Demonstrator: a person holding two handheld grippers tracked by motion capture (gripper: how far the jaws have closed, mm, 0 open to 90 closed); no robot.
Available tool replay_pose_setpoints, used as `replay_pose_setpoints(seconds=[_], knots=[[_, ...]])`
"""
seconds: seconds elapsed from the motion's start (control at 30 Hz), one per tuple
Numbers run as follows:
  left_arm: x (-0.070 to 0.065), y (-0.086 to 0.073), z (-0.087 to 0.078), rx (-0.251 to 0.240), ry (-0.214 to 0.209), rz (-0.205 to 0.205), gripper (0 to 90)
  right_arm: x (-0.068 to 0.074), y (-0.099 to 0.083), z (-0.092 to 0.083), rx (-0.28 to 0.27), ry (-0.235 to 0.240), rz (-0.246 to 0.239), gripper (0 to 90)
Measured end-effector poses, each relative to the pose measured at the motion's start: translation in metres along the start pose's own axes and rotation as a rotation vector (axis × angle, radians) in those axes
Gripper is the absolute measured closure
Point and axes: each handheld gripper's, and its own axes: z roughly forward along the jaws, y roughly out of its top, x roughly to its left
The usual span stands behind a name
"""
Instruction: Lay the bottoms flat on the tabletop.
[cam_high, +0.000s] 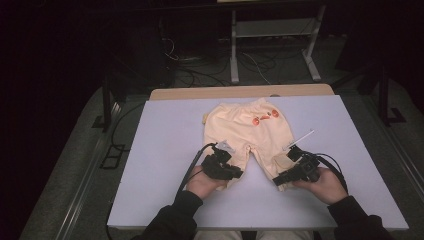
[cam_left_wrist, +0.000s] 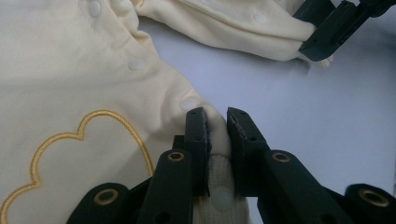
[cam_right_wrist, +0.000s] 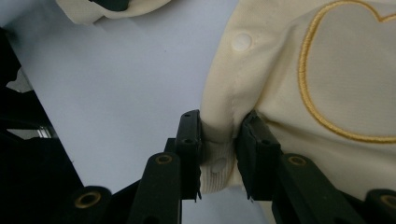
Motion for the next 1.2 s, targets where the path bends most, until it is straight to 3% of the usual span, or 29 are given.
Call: replay_pose_setpoints(seconds=[0.17,0.63,0.77,0.93,1.13,1.2], knots=[[-0.004,-0.004,-0.004,0.025,0.01,0.01,77.3,0.005,-0.002,0.0,0.022,0.016,-0.014,69.8],[-0.013,-0.014,-0.008,0.043,-0.022,-0.021,77.0,0.018,-0.013,0.0,0.076,0.023,-0.056,68.5],[-0.016,-0.017,-0.009,0.038,-0.043,-0.021,71.8,0.018,-0.018,-0.003,0.07,0.049,-0.058,61.4],[-0.013,-0.018,-0.015,-0.023,-0.076,-0.031,49.9,0.018,-0.021,-0.015,0.002,0.041,-0.086,46.5],[-0.008,-0.014,-0.027,-0.116,-0.081,-0.032,31.6,0.014,-0.019,-0.031,-0.14,0.002,-0.112,29.9],[-0.005,-0.013,-0.03,-0.15,-0.088,-0.035,23.7,0.015,-0.017,-0.034,-0.187,-0.018,-0.128,20.7]])
